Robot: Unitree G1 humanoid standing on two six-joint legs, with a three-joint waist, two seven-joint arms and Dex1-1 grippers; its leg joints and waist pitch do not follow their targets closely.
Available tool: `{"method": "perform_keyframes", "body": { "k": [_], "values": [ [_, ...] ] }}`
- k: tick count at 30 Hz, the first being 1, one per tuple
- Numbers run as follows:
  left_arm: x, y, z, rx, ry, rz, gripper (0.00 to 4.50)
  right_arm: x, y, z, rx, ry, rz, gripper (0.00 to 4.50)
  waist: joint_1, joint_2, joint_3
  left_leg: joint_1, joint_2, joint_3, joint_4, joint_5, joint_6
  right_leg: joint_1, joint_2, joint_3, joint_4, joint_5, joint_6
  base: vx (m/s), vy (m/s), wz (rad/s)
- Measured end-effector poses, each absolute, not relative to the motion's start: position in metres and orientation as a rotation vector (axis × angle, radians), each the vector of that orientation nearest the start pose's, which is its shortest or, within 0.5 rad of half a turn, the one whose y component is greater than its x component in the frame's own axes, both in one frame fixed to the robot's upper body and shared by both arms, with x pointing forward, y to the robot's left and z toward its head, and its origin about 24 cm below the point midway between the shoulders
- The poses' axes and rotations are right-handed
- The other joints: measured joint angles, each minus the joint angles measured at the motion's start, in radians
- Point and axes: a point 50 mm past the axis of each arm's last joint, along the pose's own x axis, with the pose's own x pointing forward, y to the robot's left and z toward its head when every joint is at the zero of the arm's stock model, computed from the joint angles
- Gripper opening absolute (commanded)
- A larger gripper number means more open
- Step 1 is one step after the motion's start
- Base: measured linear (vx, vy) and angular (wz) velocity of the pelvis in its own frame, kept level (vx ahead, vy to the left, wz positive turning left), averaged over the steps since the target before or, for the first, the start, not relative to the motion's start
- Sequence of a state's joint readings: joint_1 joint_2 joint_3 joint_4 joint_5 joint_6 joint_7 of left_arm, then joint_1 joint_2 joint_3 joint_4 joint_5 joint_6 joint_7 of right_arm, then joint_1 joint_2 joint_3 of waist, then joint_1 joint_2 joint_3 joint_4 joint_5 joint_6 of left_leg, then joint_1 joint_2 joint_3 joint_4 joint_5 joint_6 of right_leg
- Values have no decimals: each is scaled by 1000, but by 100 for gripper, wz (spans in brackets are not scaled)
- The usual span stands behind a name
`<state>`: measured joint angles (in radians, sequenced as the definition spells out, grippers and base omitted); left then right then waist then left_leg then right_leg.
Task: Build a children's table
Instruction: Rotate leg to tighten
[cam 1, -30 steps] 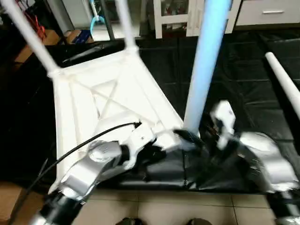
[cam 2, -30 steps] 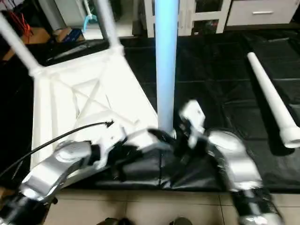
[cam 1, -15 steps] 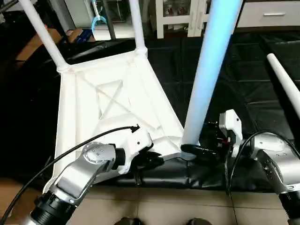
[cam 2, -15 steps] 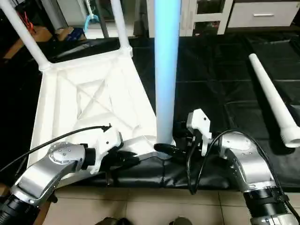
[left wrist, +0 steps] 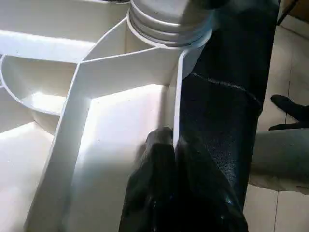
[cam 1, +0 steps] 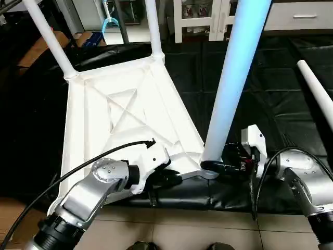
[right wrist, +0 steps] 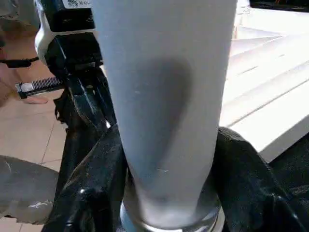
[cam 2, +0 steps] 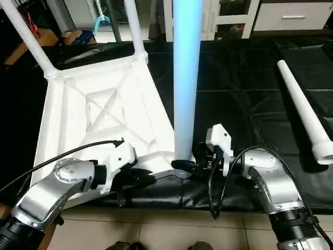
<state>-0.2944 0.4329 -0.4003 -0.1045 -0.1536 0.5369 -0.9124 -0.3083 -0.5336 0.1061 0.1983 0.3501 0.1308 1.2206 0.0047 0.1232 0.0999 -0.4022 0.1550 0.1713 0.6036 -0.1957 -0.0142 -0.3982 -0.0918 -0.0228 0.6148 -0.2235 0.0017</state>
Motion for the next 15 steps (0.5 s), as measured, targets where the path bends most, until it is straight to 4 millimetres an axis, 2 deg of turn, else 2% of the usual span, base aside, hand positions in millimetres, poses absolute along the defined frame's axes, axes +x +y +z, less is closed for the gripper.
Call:
{"method": "perform_keyframes", "body": {
  "k": [8,15],
  "values": [
    [253,100,60,287,445,-1243,0,277,-180,80,-152,163,1243,204,-4,-1,-1,1,0,0,1,0,0,0,0,0,1,0,0,0,0,0],
    [268,92,59,289,428,-1130,0,292,-170,74,-144,137,1029,198,-27,-7,0,6,1,1,1,0,-6,3,0,0,0,7,-10,0,0,0]
  ]
}}
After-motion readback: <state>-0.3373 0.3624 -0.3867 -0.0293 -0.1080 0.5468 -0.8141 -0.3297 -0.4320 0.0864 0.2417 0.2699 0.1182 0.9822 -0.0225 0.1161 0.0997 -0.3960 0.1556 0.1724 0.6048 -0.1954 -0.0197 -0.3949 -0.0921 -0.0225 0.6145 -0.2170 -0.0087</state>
